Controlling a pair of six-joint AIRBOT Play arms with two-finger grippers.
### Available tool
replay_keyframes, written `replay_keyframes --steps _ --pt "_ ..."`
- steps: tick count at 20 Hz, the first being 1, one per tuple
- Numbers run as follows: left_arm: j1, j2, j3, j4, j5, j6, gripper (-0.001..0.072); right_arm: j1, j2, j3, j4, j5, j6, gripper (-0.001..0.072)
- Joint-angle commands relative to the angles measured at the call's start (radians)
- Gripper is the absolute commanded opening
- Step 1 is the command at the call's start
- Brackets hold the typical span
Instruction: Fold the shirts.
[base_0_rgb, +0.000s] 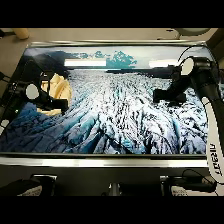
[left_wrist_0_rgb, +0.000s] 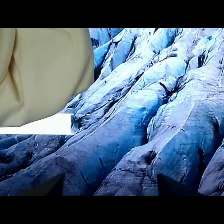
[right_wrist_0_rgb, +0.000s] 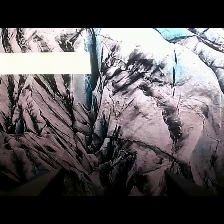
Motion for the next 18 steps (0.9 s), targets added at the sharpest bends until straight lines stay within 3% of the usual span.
replay_keyframes --steps 1,13,18 --pt "-0.001 0.0 0.0 0.0 0.0 0.0 0.0714 0.0 0.0 0.001 0.0 0.0 0.0 0.0652" --pt "-0.001 0.0 0.0 0.0 0.003 -0.002 0.0714 0.0 0.0 0.001 0.0 -0.044 0.0 0.0652" --pt "-0.002 -0.039 0.0 0.011 0.208 0.03 0.0718 0.0 0.0 0.001 0.01 -0.209 0.001 0.0652"
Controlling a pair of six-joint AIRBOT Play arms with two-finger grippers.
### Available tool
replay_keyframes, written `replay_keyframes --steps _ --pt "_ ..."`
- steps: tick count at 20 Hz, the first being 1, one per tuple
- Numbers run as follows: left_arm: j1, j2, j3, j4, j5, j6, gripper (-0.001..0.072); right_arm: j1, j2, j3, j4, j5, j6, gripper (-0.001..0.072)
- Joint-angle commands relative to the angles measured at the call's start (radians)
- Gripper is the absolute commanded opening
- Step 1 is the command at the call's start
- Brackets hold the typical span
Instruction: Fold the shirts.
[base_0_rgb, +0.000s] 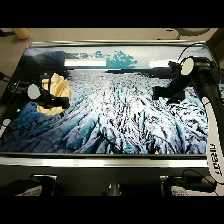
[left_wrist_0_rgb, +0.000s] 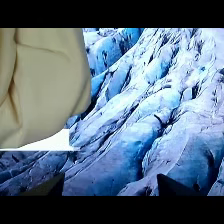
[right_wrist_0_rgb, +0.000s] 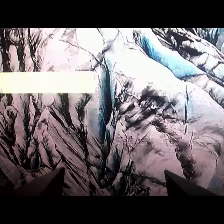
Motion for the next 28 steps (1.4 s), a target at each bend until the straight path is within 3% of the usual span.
replay_keyframes --steps 1,3,6,10,11,12,13,14,19,22,24,28 --pt "0.01 -0.039 0.006 0.052 0.172 0.046 0.072 0.0 0.0 0.002 0.022 -0.127 0.0 0.0652" --pt "0.088 -0.126 0.084 0.13 0.129 -0.018 0.0719 0.0 0.0 0.001 0.049 -0.116 0.0 0.0652" --pt "0.23 -0.317 0.234 0.063 0.022 -0.017 0.072 0.0 -0.001 0.001 0.048 -0.118 0.0 0.0652" --pt "0.275 -0.474 0.286 0.035 0.025 -0.017 0.0714 0.0 -0.001 0.001 0.052 -0.117 0.0 0.0651" --pt "0.275 -0.496 0.286 0.034 0.034 -0.018 0.068 0.0 0.0 0.001 0.053 -0.114 0.0 0.0649" --pt "0.272 -0.509 0.287 0.035 0.032 -0.017 0.045 0.0 0.0 0.002 0.055 -0.105 0.0 0.0635" --pt "0.271 -0.509 0.288 0.024 0.026 -0.017 0.0075 0.0 0.001 0.002 0.055 -0.092 0.0 0.0627" --pt "0.268 -0.493 0.298 0.008 0.022 -0.012 0.003 0.0 0.005 0.002 0.053 -0.085 -0.001 0.0627" --pt "0.175 -0.193 0.48 0.004 0.056 0.126 0.003 0.0 0.132 0.024 -0.043 -0.178 -0.046 0.0627" --pt "0.054 0.086 0.516 -0.008 0.131 0.114 0.003 0.0 0.264 0.065 -0.128 -0.216 -0.046 0.0631" --pt "-0.051 0.205 0.512 -0.01 0.139 0.054 0.003 0.0 0.366 0.07 -0.166 -0.211 -0.041 0.0632" --pt "-0.34 0.242 0.428 -0.011 0.151 -0.01 0.003 0.0 0.544 0.069 -0.2 -0.154 0.002 0.0632"
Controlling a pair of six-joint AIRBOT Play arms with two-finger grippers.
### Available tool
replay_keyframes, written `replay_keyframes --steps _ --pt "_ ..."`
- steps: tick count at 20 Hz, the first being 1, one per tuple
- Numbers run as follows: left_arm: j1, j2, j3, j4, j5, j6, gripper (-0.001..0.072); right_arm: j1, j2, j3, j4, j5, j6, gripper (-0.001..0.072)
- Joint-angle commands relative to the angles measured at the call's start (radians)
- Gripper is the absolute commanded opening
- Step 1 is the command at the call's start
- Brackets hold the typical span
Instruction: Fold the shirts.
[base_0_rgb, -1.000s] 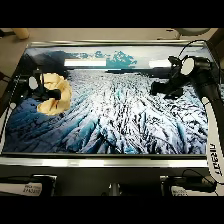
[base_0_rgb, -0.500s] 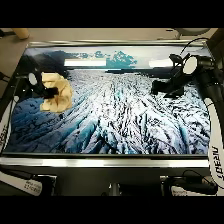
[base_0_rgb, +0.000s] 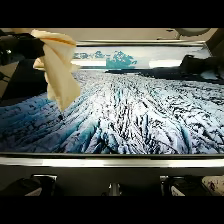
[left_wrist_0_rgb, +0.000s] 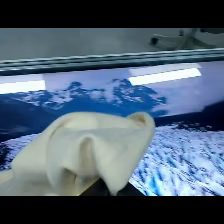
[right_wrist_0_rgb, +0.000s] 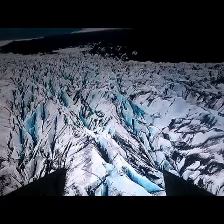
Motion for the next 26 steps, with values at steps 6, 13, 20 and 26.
replay_keyframes --steps 6,13,20,26 --pt "-0.552 -0.249 -0.288 -0.015 0.142 -0.118 0.0172 0.0 0.201 0.005 -0.087 0.194 0.043 0.0632" --pt "-0.259 -0.32 -0.088 0.246 -0.285 -0.03 0.0718 0.0 0.031 -0.1 -0.003 0.375 0.001 0.0633" --pt "0.389 -0.258 -0.595 -0.325 -0.182 0.044 0.0713 0.0 -0.182 -0.464 0.453 0.111 -0.13 0.0682" --pt "0.385 -0.309 -0.734 -0.488 0.072 0.084 0.071 0.0 -0.335 -0.472 0.565 0.021 -0.158 0.0695"
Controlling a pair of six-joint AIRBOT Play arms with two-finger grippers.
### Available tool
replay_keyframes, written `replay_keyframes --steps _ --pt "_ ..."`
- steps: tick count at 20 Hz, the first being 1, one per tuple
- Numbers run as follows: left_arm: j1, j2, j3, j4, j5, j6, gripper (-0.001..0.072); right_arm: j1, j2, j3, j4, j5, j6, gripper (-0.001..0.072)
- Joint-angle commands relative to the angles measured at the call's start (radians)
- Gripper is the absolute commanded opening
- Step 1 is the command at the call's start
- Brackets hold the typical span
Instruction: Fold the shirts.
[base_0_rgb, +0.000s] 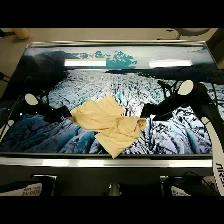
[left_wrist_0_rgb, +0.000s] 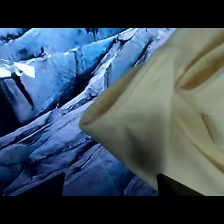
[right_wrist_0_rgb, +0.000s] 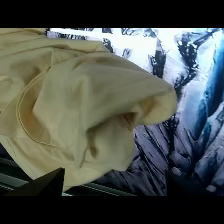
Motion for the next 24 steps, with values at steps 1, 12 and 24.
replay_keyframes --steps 1,12,24 --pt "0.0 -0.045 -0.054 -0.124 0.14 0.019 0.071 0.0 -0.086 -0.016 0.102 -0.066 -0.026 0.0695" --pt "-0.042 -0.064 -0.019 -0.197 0.216 0.084 0.0028 0.065 -0.23 -0.006 0.172 -0.211 -0.039 0.0022" --pt "-0.042 0.699 0.62 0.313 0.22 -0.032 0.0028 -0.058 0.504 0.525 -0.098 -0.272 -0.021 0.0022"
